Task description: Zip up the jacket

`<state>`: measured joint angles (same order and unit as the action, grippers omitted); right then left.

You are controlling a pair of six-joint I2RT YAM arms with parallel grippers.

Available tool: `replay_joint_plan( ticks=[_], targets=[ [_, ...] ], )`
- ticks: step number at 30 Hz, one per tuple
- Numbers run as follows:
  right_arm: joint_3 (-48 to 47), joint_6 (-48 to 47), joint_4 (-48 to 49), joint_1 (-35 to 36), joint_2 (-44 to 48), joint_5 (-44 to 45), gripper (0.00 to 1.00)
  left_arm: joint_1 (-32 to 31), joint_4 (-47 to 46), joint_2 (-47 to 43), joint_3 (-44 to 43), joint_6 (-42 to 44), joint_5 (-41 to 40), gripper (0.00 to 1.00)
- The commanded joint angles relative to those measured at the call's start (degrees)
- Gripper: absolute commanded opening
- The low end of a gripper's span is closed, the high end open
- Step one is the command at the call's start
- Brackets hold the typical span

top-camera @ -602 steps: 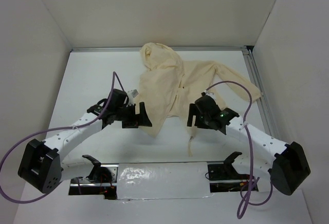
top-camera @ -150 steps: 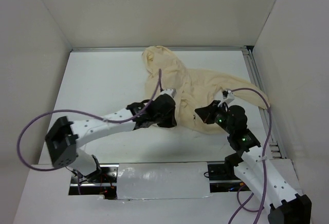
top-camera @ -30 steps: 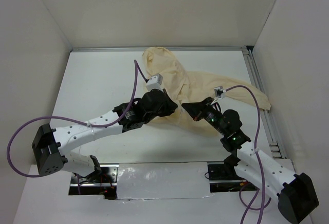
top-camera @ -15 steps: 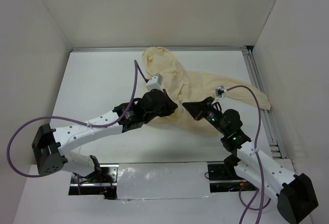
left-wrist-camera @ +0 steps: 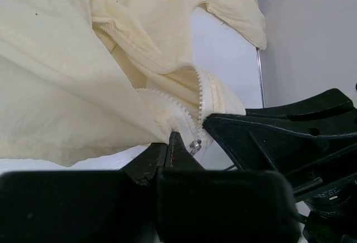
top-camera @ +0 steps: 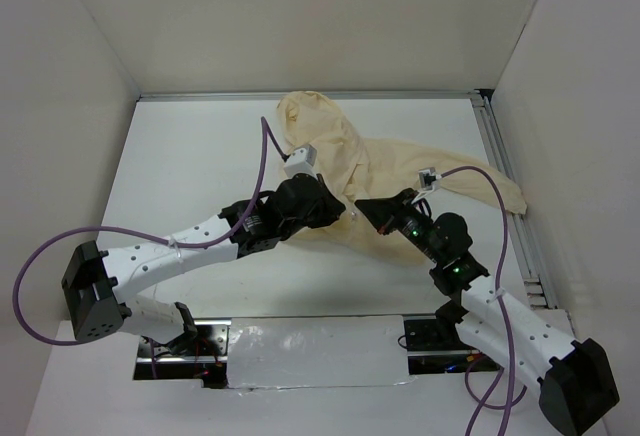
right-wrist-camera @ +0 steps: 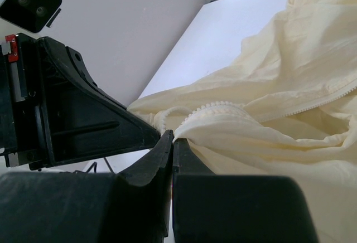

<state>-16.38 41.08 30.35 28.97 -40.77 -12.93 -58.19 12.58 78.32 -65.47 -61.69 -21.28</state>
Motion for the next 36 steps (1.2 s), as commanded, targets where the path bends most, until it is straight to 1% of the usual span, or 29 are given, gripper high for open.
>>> replay_joint_plan(
  ticks=[1,5,10,20,36],
  targets=[
    [-1.37,-0.30,1.03,-0.49,1.57,-0.69,0.00,0.01,-0.98,-2.30,-0.54,-0.45,-1.66,0.00],
    [-0.06,1.10,2.43,-0.58,1.75,-2.53,0.00,0.01,-4.48,-4.49,2.19,0.51,-1.84,0.00],
    [0.74,1.99,3.67,-0.49,1.49,-2.63,0.00,0.01,-3.09,-5.20,1.84,0.08,-1.66,0.00],
    [0.30,2.43,5.68,-0.41,1.84,-2.80,0.00,0.01,-2.47,-3.79,0.96,0.43,-0.69,0.00],
    [-1.64,2.86,6.92,-0.41,-0.79,-3.16,0.00,0.01,-3.79,-2.39,0.43,2.36,1.33,0.00]
  ],
)
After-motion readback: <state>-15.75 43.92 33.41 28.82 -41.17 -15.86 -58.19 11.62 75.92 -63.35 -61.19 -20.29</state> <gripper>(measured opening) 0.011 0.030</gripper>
